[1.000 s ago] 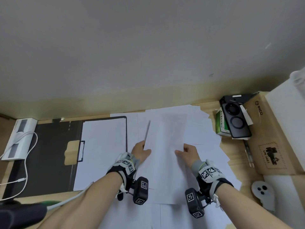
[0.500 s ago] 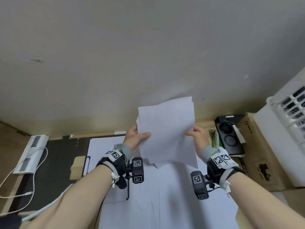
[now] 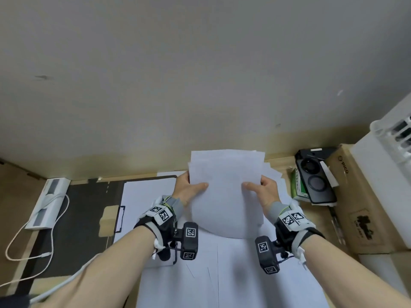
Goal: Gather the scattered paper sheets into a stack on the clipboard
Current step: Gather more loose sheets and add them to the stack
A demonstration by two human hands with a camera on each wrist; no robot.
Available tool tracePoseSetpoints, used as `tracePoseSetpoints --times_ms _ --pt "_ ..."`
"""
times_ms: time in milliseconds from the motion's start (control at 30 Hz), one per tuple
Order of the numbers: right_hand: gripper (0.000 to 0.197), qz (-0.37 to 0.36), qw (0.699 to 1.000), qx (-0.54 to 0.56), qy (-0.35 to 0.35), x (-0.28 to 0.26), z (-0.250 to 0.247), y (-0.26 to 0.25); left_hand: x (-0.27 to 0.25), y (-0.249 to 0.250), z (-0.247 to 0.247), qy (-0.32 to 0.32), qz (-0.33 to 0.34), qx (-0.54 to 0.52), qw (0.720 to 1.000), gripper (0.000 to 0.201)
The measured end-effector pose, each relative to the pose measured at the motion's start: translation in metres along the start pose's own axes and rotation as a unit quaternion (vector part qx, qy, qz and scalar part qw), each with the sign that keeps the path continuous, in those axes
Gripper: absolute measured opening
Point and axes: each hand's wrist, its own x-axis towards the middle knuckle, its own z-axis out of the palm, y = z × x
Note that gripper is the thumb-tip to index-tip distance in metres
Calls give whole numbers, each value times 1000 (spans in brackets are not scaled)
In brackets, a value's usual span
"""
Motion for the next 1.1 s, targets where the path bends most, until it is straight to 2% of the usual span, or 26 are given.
tracePoseSetpoints --times_ms 300,400,467,633,733,867,967,1100 --pt "15 -105 989 95 40 20 15 -69 10 73 6 37 133 -53 989 33" --pt "14 -121 988 93 35 20 18 -73 11 79 6 53 161 -49 984 24" --pt "14 -107 991 72 21 17 19 -63 14 66 6 69 148 -27 986 27" --pt "22 5 1000 14 5 10 15 -15 15 16 0 36 23 31 999 32" --pt "18 20 1000 -10 7 7 17 -7 12 15 3 35 29 43 998 24" --pt "17 -43 998 38 24 8 26 -27 15 33 7 61 82 -15 995 21" --pt "17 -83 994 61 45 13 29 -37 18 40 7 57 112 -33 992 20" --pt "21 -41 998 35 28 15 29 -25 21 23 5 23 51 28 998 25"
